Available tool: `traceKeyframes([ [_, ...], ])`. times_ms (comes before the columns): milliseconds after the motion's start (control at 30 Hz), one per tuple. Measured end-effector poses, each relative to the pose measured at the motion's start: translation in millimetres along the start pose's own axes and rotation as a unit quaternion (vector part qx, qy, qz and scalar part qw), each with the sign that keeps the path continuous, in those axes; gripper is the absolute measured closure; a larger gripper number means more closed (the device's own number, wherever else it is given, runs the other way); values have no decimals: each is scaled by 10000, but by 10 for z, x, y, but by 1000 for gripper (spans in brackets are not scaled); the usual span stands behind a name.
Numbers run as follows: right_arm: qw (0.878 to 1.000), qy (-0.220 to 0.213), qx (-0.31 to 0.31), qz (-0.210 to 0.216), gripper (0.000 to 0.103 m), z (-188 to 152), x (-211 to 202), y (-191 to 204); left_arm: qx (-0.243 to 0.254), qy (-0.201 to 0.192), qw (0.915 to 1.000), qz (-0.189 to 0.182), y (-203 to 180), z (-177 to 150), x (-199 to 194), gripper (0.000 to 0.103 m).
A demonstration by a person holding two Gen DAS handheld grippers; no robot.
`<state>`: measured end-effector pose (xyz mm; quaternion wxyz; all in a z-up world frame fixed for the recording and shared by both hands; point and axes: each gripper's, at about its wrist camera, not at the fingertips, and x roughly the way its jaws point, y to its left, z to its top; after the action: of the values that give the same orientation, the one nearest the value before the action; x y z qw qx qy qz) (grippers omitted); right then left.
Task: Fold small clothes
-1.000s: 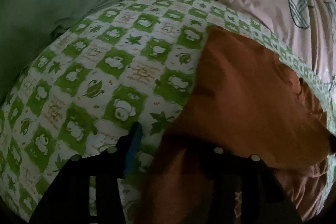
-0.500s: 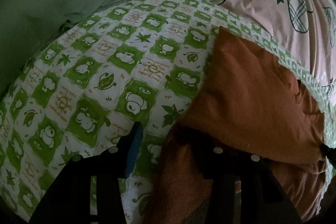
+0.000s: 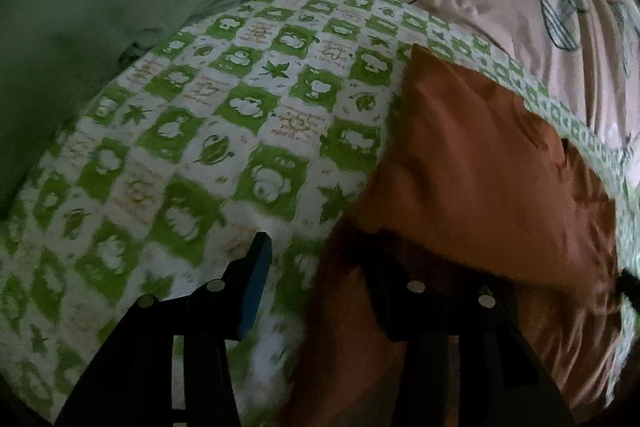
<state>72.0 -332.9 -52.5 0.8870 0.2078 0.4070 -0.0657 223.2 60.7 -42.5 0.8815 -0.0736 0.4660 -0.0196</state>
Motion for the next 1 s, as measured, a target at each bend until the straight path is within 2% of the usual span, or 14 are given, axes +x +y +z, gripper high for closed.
traceKeyframes([
  [133,9988,-210,131,434,42,-293,-522,-78,247,20,9991,-351,90,-234,-333,56],
  [267,9973,-188,137,702,42,-796,-991,-25,479,91,9971,-584,201,-586,-660,49],
  [367,9965,-260,128,789,42,-1240,-1228,14,515,241,9953,-785,313,-920,-888,48],
  [500,9970,-79,-7,768,42,-1714,-1324,132,546,559,9921,-985,400,-1408,-1107,47],
  [600,9975,176,-422,545,42,-1974,-1231,324,665,812,9885,-1091,396,-1725,-1220,47],
  [667,9964,222,-786,235,42,-2064,-1135,457,768,831,9878,-1066,380,-1879,-1298,43],
  [800,9842,-57,-1641,-660,42,-2131,-1004,713,811,777,9883,-1029,406,-2026,-1401,42],
  [867,9823,-57,-1734,-707,42,-2114,-928,708,687,757,9886,-1109,458,-2066,-1421,41],
  [900,9830,-27,-1703,-686,47,-2090,-884,676,651,760,9885,-1131,475,-2076,-1423,41],
  [933,9840,8,-1664,-642,66,-2073,-865,645,636,749,9885,-1148,495,-2071,-1424,41],
  [967,9862,59,-1562,-541,80,-2050,-874,584,641,742,9885,-1155,497,-2062,-1421,41],
  [1000,9883,70,-1469,-405,82,-2030,-914,542,667,747,9883,-1153,493,-2053,-1412,41],
])
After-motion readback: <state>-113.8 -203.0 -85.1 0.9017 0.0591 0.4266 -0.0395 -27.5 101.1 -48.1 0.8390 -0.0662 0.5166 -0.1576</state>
